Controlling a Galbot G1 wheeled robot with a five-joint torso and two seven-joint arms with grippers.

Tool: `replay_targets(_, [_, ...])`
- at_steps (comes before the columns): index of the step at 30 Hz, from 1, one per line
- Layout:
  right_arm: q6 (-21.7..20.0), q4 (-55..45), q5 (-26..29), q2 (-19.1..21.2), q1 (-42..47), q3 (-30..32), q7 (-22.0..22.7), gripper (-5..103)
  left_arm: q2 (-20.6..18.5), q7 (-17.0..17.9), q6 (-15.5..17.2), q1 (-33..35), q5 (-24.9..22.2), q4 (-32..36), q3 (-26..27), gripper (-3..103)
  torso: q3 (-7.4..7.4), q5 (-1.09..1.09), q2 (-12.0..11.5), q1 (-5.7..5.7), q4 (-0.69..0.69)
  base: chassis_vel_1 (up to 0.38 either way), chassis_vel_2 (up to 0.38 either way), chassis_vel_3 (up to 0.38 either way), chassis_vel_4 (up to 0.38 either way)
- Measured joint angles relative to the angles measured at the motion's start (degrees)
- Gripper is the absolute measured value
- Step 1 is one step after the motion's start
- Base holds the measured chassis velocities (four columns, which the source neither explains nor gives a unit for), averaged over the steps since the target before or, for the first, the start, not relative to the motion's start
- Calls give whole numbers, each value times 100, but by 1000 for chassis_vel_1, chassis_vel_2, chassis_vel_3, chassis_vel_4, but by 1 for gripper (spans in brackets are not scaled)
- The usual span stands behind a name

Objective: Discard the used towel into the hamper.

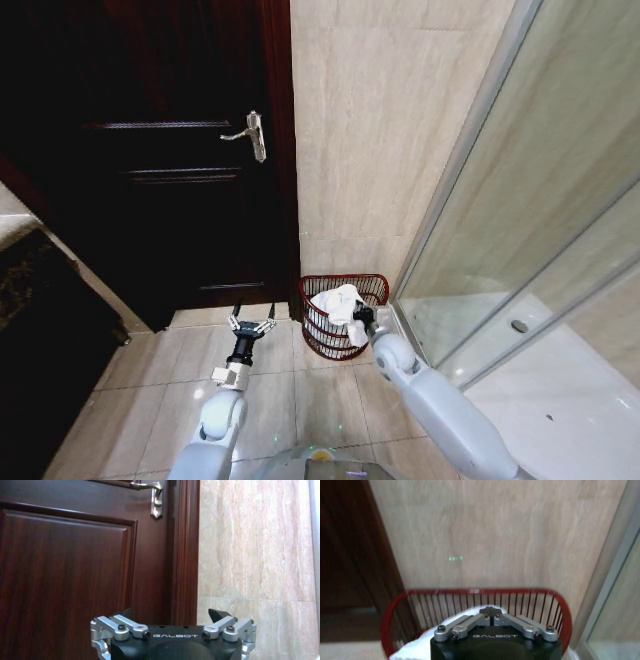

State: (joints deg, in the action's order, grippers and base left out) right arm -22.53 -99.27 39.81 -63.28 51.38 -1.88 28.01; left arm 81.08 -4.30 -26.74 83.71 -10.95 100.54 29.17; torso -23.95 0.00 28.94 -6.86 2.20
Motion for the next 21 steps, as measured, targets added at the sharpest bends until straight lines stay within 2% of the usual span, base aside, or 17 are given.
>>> replay_targets(14, [-43, 97, 223, 57, -1089, 190, -29, 0, 23, -38, -79, 63, -5, -113, 17, 100, 0, 0, 0, 0, 1, 0, 0, 0, 0])
replay_targets(21, [-197, 92, 203, 50, -933, 44, -24, 0, 33, -42, -79, 25, 3, -120, 17, 100, 0, 0, 0, 0, 0, 0, 0, 0, 0])
